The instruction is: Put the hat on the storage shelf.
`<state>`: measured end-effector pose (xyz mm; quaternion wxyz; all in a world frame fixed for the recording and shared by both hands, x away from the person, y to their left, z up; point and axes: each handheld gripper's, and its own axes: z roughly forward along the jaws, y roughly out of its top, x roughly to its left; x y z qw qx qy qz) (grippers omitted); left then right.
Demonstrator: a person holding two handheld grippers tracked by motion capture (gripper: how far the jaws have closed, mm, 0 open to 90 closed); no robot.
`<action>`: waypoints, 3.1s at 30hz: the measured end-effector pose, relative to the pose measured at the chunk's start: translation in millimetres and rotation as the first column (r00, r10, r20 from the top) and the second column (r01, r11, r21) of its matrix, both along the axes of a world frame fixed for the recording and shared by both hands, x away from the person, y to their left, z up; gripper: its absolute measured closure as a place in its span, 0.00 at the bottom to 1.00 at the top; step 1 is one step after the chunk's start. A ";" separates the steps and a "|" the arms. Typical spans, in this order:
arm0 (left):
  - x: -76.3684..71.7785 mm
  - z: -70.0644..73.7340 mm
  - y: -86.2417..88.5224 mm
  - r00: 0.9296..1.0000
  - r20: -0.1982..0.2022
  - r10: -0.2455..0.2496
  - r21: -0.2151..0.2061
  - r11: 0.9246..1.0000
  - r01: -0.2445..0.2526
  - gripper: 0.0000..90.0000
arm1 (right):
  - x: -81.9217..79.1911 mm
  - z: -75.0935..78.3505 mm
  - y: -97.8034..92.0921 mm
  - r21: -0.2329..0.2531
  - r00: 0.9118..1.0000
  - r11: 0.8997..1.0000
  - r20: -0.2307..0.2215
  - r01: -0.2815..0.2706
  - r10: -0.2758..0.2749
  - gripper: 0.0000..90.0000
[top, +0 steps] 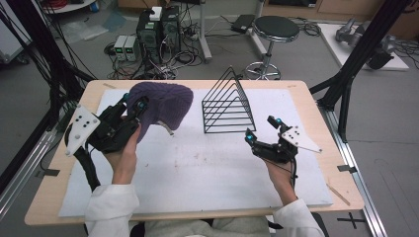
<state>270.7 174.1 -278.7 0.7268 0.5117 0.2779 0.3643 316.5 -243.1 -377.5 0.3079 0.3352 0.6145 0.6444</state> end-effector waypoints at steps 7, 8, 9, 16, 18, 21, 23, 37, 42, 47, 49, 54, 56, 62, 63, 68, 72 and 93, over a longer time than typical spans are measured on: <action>5.3 -0.9 -4.4 0.998 -0.030 -0.061 -0.030 0.998 0.060 0.82 | 13.9 18.2 31.3 -0.020 0.985 0.985 0.031 -0.170 0.170 0.10; 6.1 -1.0 -4.4 0.997 -0.034 -0.071 -0.035 0.997 0.070 0.82 | 14.9 19.8 34.7 -0.025 0.982 0.982 0.028 -0.187 0.188 0.10; 6.7 -1.0 -4.7 0.997 -0.036 -0.075 -0.042 0.996 0.074 0.82 | 17.2 22.3 40.2 -0.034 0.977 0.977 0.028 -0.209 0.210 0.10; 9.9 -2.0 -7.8 0.992 -0.053 -0.111 -0.058 0.992 0.108 0.82 | 26.8 31.0 65.2 -0.056 0.946 0.945 0.022 -0.322 0.324 0.10; 11.2 -2.3 -9.3 0.990 -0.061 -0.124 -0.065 0.991 0.120 0.82 | 30.6 33.0 71.4 -0.064 0.935 0.933 0.019 -0.354 0.355 0.10; 13.1 -2.5 -12.3 0.988 -0.065 -0.140 -0.074 0.988 0.135 0.82 | 36.2 35.5 78.9 -0.064 0.921 0.920 0.027 -0.386 0.389 0.10; 14.4 -2.5 -14.7 0.987 -0.073 -0.143 -0.073 0.988 0.138 0.82 | 39.7 37.3 84.8 -0.063 0.910 0.909 0.021 -0.413 0.415 0.10; 16.7 -3.0 -23.0 0.980 -0.075 -0.187 -0.079 0.980 0.181 0.82 | 44.3 46.2 110.3 -0.120 0.846 0.839 -0.030 -0.531 0.532 0.40; 18.4 -3.4 -20.8 0.977 -0.077 -0.201 -0.093 0.977 0.193 0.82 | 42.8 47.9 109.0 -0.116 0.837 0.829 -0.070 -0.547 0.542 0.69; 21.4 -4.8 -19.8 0.974 -0.085 -0.212 -0.093 0.975 0.204 0.82 | 42.0 51.4 102.2 -0.109 0.836 0.829 -0.087 -0.549 0.542 0.87; 22.9 -5.2 -19.0 0.974 -0.087 -0.210 -0.090 0.975 0.202 0.82 | 41.6 53.0 99.2 -0.110 0.838 0.831 -0.087 -0.545 0.538 0.89; 27.9 -6.6 -16.1 0.972 -0.101 -0.211 -0.080 0.976 0.204 0.82 | 42.5 57.3 90.6 -0.118 0.847 0.840 -0.104 -0.530 0.521 0.92; 30.5 -7.6 -15.5 0.972 -0.101 -0.211 -0.071 0.976 0.205 0.82 | 43.5 59.3 87.1 -0.120 0.856 0.849 -0.102 -0.515 0.506 0.92; 40.5 -10.6 -11.1 0.971 -0.117 -0.207 -0.051 0.978 0.203 0.82 | 47.3 65.6 74.0 -0.110 0.881 0.875 -0.105 -0.471 0.461 0.93; 42.2 -11.0 -10.4 0.971 -0.119 -0.208 -0.046 0.978 0.204 0.82 | 48.0 67.1 71.6 -0.113 0.886 0.880 -0.100 -0.462 0.452 0.93; 51.3 -11.3 -9.7 0.968 -0.128 -0.218 -0.027 0.976 0.216 0.82 | 49.4 76.4 60.5 -0.122 0.904 0.897 -0.100 -0.425 0.415 0.93; 58.6 -6.9 -12.9 0.963 -0.122 -0.240 -0.013 0.971 0.241 0.83 | 51.1 84.6 52.5 -0.125 0.915 0.908 -0.098 -0.401 0.391 0.93; 113.7 57.7 -62.4 0.940 -0.089 -0.329 0.000 0.944 0.330 0.83 | 68.4 153.0 9.8 -0.134 0.983 0.974 -0.038 -0.184 0.181 0.93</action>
